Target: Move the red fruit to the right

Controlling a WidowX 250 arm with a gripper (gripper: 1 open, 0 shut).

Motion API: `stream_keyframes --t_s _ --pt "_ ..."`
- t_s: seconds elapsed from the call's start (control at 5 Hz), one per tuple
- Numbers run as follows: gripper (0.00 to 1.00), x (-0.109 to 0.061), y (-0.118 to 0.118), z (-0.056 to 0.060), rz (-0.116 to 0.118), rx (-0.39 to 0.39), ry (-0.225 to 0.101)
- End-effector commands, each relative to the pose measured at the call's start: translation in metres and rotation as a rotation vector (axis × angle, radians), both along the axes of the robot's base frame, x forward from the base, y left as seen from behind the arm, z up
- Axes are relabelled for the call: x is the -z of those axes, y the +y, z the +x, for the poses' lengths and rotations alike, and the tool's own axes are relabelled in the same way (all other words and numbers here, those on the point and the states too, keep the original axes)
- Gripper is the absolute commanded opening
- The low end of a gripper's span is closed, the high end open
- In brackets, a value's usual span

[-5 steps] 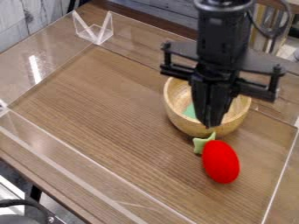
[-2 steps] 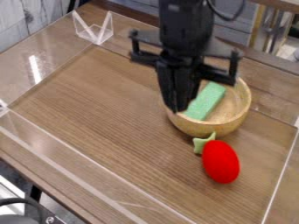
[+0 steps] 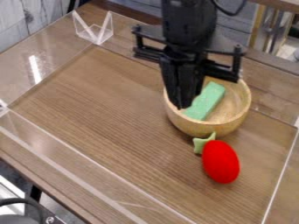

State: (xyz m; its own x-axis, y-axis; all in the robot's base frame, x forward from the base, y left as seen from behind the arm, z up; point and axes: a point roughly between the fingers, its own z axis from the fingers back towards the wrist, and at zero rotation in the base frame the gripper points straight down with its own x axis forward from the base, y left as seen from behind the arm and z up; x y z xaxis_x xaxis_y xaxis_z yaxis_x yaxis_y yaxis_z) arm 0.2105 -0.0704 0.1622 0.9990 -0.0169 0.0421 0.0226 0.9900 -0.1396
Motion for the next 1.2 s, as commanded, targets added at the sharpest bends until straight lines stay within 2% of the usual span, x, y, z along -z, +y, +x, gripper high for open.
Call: stream_keyframes --t_s 0.0,0.2,0.4,0.6,1.0 --pt "0.00 -0.020 -0.007 0.003 0.000 -0.006 -0.046" --pt "0.00 -0.024 -0.014 -0.002 0.005 -0.026 -0.042" --pt "1.00 -0.014 -0.021 0.003 0.003 0.046 -0.041" --pt "1.00 -0.001 -0.029 0.009 0.001 0.119 -0.036" --pt "1.00 0.031 -0.062 0.028 0.001 0.350 -0.036"
